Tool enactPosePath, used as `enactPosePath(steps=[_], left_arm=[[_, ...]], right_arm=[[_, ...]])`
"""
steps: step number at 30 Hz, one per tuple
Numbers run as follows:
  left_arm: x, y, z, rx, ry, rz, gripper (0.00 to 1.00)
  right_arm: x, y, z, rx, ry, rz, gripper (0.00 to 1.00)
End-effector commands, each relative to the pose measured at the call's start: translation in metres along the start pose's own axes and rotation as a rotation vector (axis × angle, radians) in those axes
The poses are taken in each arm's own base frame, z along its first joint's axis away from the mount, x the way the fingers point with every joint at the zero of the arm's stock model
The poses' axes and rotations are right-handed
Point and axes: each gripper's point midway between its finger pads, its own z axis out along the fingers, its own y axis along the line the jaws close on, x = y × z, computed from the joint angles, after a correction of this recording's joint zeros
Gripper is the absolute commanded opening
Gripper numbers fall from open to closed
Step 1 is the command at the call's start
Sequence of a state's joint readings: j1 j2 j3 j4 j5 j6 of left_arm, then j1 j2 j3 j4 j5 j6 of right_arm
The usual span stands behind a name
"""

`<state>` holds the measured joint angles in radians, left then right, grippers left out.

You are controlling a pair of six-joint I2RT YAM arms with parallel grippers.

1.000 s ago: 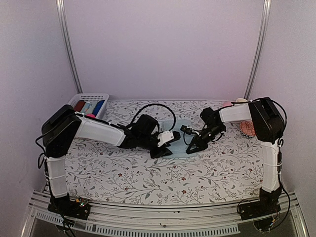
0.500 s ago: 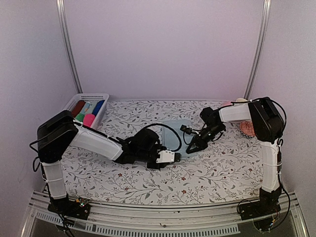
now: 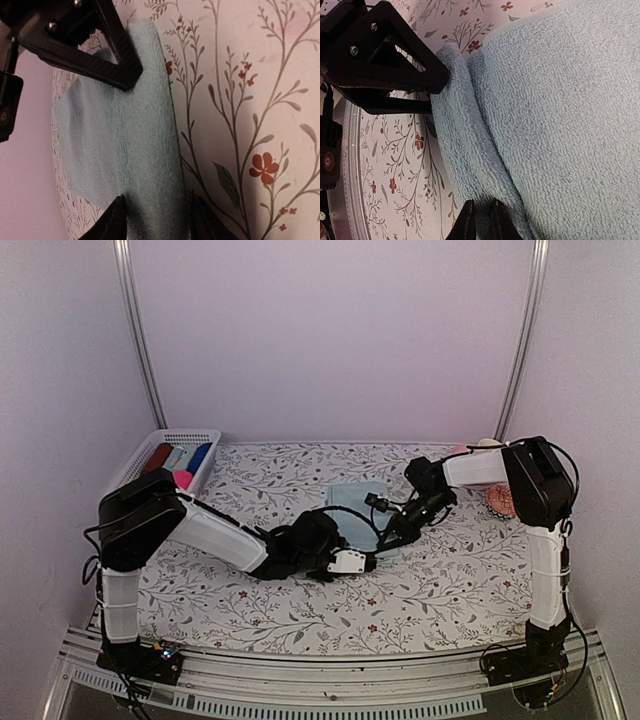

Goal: Roll the towels
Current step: Roll the towel at the center of the board.

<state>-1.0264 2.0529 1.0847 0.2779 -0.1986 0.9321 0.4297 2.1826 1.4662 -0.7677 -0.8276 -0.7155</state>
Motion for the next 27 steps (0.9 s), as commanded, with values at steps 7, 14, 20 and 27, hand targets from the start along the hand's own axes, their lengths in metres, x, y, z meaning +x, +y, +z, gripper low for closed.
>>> enactPosePath(steps=[7, 14, 20, 27], left_arm=[[0.02, -0.032, 0.015, 0.017, 0.132, 0.105, 0.31], [0.022, -0.032, 0.019, 0.019, 0.145, 0.076, 0.12], [0.015, -0.027, 0.014, 0.053, 0.104, 0.007, 0.0], [-0.001, -0.022, -0.003, 0.189, 0.004, -0.137, 0.0]], right_arm=[[0.011, -0.009, 0.006, -0.009, 0.03, 0.021, 0.14], [0.009, -0.004, 0.004, -0.022, 0.023, 0.007, 0.14], [-0.003, 0.009, -0.009, -0.028, -0.003, -0.05, 0.18], [-0.025, 0.041, -0.05, 0.071, -0.053, -0.268, 0.46]])
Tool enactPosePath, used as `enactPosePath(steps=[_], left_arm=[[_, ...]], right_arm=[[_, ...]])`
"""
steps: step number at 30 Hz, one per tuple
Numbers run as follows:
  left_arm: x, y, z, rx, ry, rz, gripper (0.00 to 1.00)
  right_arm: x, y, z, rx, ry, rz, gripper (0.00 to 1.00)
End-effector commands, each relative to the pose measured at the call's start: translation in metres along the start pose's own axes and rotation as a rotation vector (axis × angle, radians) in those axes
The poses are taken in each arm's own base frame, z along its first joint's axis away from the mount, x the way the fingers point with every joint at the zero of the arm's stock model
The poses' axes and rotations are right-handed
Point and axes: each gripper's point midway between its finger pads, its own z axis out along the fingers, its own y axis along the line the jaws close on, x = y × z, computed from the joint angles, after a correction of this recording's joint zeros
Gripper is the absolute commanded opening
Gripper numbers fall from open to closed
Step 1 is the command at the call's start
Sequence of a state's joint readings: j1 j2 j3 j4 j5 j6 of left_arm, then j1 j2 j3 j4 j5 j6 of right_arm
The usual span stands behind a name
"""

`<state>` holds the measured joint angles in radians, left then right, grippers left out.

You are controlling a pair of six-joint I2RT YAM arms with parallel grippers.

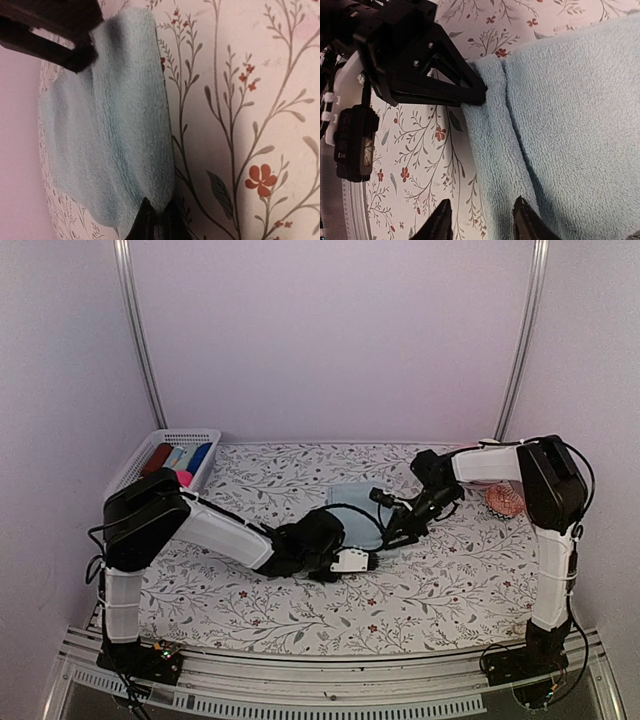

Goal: Roll the towels
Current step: Roll the towel at the center of the board.

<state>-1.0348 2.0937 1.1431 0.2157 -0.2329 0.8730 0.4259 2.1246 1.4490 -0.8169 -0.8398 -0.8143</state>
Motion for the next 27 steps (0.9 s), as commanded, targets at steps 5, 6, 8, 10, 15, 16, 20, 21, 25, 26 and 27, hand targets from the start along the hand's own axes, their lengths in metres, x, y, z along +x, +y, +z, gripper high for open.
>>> enactPosePath(steps=[5, 6, 8, 10, 15, 16, 20, 21, 25, 26, 27], left_arm=[[-0.011, -0.017, -0.025, 0.29, -0.108, -0.197, 0.0], [-0.011, -0.017, -0.026, 0.317, -0.115, -0.215, 0.0], [-0.012, -0.02, -0.029, 0.371, -0.127, -0.247, 0.0], [-0.013, -0.02, -0.029, 0.41, -0.136, -0.284, 0.0], [-0.015, -0.014, -0.031, 0.484, -0.175, -0.368, 0.0], [-0.014, -0.011, -0.032, 0.497, -0.185, -0.385, 0.0], [-0.013, -0.008, -0.033, 0.563, -0.212, -0.441, 0.0], [-0.013, -0.008, -0.033, 0.58, -0.217, -0.453, 0.0], [-0.01, -0.008, -0.032, 0.638, -0.222, -0.489, 0.0], [-0.009, -0.009, -0.032, 0.65, -0.222, -0.497, 0.0], [-0.009, -0.009, -0.031, 0.658, -0.222, -0.5, 0.0]], right_arm=[[-0.021, 0.041, -0.057, 0.221, -0.056, -0.394, 0.63], [-0.013, 0.043, -0.057, 0.248, -0.047, -0.434, 0.64], [-0.007, 0.044, -0.06, 0.306, -0.045, -0.5, 0.66], [0.0, 0.048, -0.06, 0.343, -0.044, -0.571, 0.66], [0.017, 0.071, -0.054, 0.417, -0.07, -0.82, 0.74], [0.023, 0.077, -0.05, 0.427, -0.078, -0.883, 0.77], [0.023, 0.084, -0.042, 0.491, -0.076, -1.021, 0.83], [0.019, 0.083, -0.038, 0.511, -0.068, -1.032, 0.83], [0.014, 0.065, -0.026, 0.588, -0.016, -0.995, 0.81], [0.013, 0.061, -0.023, 0.608, -0.004, -0.996, 0.8], [0.014, 0.059, -0.02, 0.617, 0.007, -0.988, 0.8]])
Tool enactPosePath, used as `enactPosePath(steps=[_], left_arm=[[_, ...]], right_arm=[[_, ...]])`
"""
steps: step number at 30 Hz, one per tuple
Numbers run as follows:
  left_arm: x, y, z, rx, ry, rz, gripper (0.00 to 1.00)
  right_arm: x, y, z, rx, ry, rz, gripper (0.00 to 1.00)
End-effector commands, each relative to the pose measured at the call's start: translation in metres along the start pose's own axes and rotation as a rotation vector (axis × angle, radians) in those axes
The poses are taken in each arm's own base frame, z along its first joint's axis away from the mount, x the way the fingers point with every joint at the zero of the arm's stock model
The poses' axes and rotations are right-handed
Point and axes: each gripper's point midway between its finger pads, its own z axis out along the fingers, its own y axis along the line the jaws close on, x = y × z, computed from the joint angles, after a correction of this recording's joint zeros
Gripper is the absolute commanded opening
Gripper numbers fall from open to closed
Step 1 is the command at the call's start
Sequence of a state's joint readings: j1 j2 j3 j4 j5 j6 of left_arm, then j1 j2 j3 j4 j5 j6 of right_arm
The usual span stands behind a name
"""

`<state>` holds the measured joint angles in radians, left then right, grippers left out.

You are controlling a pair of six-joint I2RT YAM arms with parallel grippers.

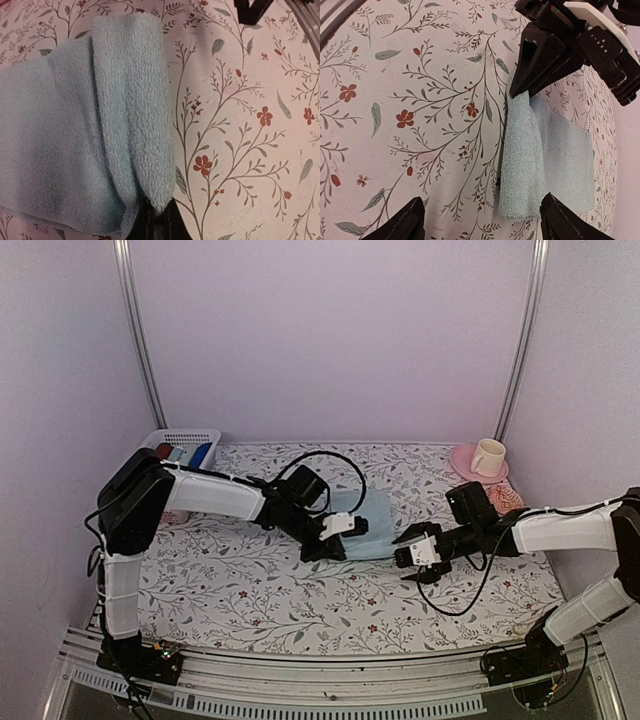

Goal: Roll the towels
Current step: Roll the towel at the center of the board.

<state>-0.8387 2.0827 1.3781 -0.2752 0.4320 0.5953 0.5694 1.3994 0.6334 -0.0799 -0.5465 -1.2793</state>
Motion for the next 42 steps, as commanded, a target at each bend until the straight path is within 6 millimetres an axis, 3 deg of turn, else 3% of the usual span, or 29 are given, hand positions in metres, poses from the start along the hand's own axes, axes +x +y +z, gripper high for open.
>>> enactPosePath(steps=[1, 9, 19, 28, 36, 40, 42], left_arm=[[0.006, -0.01, 0.004, 0.114, -0.002, -0.071, 0.0], [0.009, -0.014, 0.008, 0.146, 0.007, -0.084, 0.0], [0.01, -0.016, 0.012, 0.179, 0.014, -0.089, 0.0], [0.016, -0.014, 0.008, 0.166, 0.03, -0.098, 0.0], [0.007, -0.008, -0.014, 0.063, 0.003, -0.066, 0.39], [0.004, -0.004, -0.028, -0.013, -0.02, -0.05, 0.49], [-0.008, 0.001, -0.046, -0.081, -0.066, -0.023, 0.53]], right_arm=[[0.011, -0.018, 0.019, 0.1, 0.093, -0.036, 0.79], [0.023, -0.022, 0.048, 0.114, 0.204, 0.004, 0.66], [0.036, -0.027, 0.066, 0.147, 0.299, 0.018, 0.51], [0.026, -0.008, 0.068, 0.005, 0.265, 0.068, 0.18], [0.028, 0.011, 0.07, -0.165, 0.258, 0.191, 0.06], [0.024, 0.007, 0.066, -0.222, 0.222, 0.274, 0.04], [0.02, 0.006, 0.063, -0.258, 0.198, 0.316, 0.04]])
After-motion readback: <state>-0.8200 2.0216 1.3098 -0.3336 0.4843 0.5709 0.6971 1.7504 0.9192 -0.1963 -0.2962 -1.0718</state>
